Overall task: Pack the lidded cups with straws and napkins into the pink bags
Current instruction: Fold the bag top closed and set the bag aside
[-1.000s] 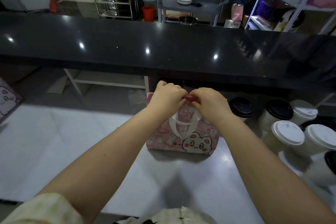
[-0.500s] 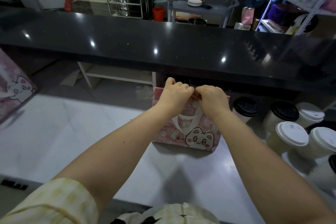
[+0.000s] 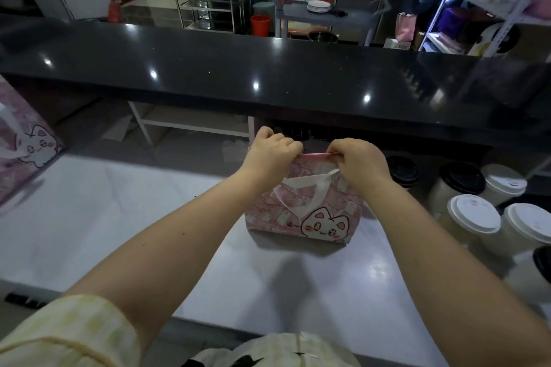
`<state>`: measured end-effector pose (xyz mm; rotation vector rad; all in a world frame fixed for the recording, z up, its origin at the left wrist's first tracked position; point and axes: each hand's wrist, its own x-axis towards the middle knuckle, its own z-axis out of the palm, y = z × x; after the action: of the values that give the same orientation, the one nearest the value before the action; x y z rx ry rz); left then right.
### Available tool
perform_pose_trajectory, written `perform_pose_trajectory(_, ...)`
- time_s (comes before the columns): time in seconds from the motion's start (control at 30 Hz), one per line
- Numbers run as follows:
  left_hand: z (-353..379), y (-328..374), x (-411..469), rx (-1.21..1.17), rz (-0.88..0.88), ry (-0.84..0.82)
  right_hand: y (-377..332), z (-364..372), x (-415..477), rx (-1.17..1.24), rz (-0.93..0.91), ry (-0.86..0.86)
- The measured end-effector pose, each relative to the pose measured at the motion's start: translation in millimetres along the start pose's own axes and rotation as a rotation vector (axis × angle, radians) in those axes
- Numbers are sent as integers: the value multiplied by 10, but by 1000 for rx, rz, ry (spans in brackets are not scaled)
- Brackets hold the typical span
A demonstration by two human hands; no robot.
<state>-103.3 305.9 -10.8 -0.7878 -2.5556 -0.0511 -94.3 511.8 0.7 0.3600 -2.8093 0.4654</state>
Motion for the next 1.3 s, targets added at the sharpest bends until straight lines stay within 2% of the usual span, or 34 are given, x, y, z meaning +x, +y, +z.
perform_pose_trajectory(0.17,-70,-155,-90,-89,22,61,184,-100,-145,229,-107,42)
perform_pose_trajectory(0.27,-95,-300,-170,-60,-11,34,367,-156,-203,305,-39,-26)
perform_pose_trajectory(0.33,-82,-382,-214,-24,-24,0,438,-161,-208,264,10,-52)
perform_pose_trajectory(0.47,-52,-378,-200,-14,-28,-28,355,-105,-181,168,36,38)
perform_pose_trajectory(0.7,9,-346,-173,-54,-62,21,222,5,-170,176,97,144)
perform_pose_trajectory(0.8,-10,-441,-255,-41,-20,72,291,3,-232,241,88,147)
perform_pose_trajectory(0.93,-1,-615,-412,-76,-65,100,447,-1,-283,333,186,122)
perform_pose_trajectory(1.17,-6,-609,-391,-156,-118,148,395,57,-213,356,231,233)
perform_pose_trajectory(1.3,70,-617,-519,-221,-131,145,431,179,-322,597,307,199)
